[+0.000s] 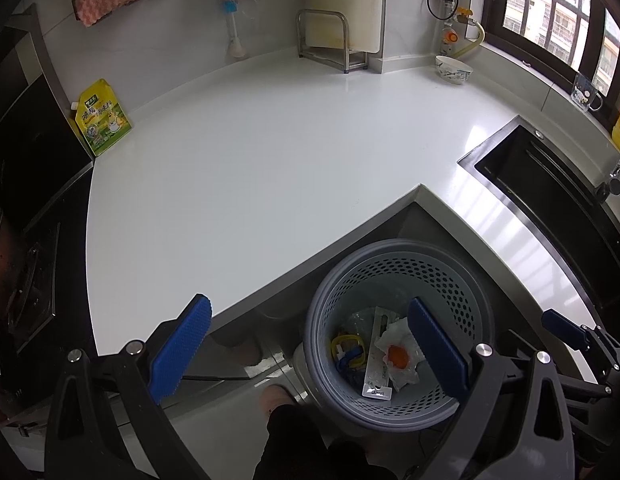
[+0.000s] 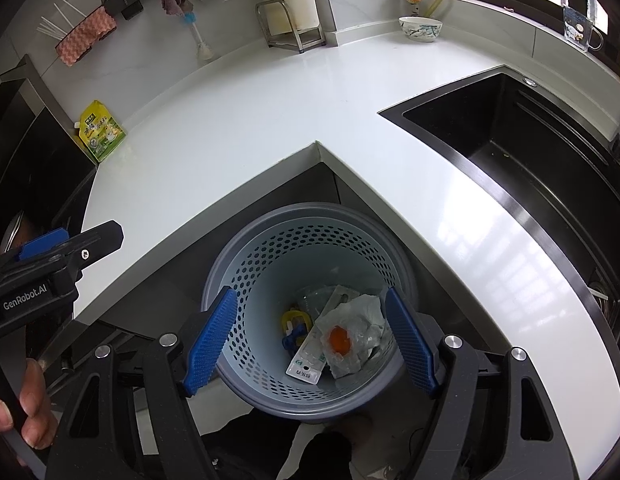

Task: Collect trash

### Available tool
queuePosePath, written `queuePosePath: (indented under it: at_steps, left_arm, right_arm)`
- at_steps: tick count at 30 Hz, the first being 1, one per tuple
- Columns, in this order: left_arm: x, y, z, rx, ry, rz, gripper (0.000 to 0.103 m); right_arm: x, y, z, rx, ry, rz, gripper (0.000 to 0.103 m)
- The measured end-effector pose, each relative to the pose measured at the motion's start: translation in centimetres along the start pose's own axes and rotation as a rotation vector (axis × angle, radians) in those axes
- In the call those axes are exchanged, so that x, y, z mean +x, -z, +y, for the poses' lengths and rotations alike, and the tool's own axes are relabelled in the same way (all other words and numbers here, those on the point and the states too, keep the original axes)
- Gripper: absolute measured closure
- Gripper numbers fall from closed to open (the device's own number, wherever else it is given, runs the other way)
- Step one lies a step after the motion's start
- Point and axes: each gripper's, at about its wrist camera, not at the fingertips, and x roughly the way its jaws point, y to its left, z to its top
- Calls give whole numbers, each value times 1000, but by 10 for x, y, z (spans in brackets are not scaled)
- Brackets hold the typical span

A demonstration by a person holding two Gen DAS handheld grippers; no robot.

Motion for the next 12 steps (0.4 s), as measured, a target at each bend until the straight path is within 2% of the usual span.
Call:
queuePosePath:
  at_steps: [12]
  left_arm:
    - [-1, 0, 5, -6, -6, -2, 6]
  right_arm:
    - [-2, 0, 2, -9, -2, -3, 30]
